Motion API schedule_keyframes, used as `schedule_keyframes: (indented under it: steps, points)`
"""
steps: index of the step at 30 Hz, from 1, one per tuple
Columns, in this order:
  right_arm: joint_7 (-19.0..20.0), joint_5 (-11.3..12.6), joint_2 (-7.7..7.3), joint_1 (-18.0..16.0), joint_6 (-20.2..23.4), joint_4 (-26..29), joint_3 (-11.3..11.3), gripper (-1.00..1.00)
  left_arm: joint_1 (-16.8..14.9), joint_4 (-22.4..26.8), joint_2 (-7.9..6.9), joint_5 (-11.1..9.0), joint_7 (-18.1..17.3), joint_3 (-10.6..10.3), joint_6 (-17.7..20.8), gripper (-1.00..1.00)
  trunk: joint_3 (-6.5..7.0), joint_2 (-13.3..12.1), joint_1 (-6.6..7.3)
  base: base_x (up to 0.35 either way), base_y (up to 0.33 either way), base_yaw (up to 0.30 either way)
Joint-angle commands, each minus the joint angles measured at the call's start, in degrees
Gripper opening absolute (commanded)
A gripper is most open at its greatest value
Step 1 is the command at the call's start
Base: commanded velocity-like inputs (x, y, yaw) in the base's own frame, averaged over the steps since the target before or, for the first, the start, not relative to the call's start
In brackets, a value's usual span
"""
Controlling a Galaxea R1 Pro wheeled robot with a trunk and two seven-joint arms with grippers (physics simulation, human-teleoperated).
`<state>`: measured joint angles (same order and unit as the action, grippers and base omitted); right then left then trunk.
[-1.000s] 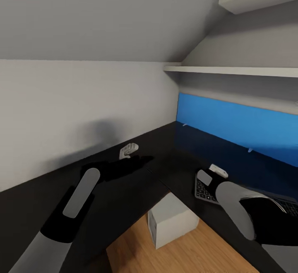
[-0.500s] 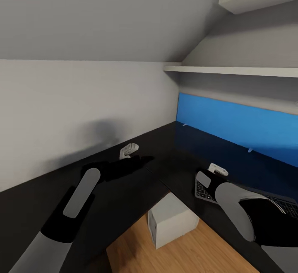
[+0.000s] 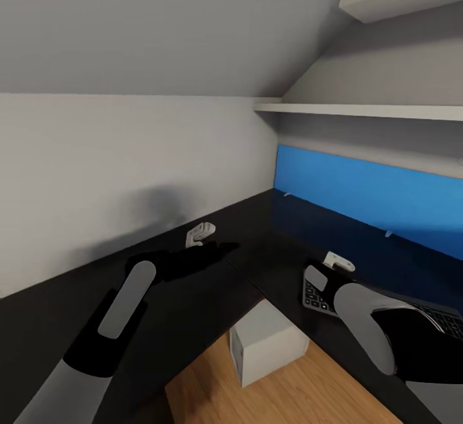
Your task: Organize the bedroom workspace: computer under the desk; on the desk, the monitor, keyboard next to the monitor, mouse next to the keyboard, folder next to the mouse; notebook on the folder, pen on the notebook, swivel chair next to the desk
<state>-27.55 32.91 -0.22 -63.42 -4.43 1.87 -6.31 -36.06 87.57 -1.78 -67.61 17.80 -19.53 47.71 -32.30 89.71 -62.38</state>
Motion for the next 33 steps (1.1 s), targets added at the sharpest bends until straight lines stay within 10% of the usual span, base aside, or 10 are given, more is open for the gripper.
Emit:
schedule_keyframes:
  steps: [1, 33]
  points:
    - [-0.09, 0.59, 0.02, -0.04, -1.27, -0.13, -0.46, 1.0, -0.05, 0.06, -0.05, -0.6, 0.57, -0.07, 0.02, 1.0, -0.03, 0.03, 0.0, 0.0, 0.0, 0.0]
    - [-0.14, -1.83, -0.04, -0.04, -5.44, -0.46, -0.64, 1.0, -0.06, -0.45, -0.07, -0.53, 0.67, -0.15, -0.15, 1.0, 0.53, 0.03, 0.0, 0.0, 0.001, -0.055]
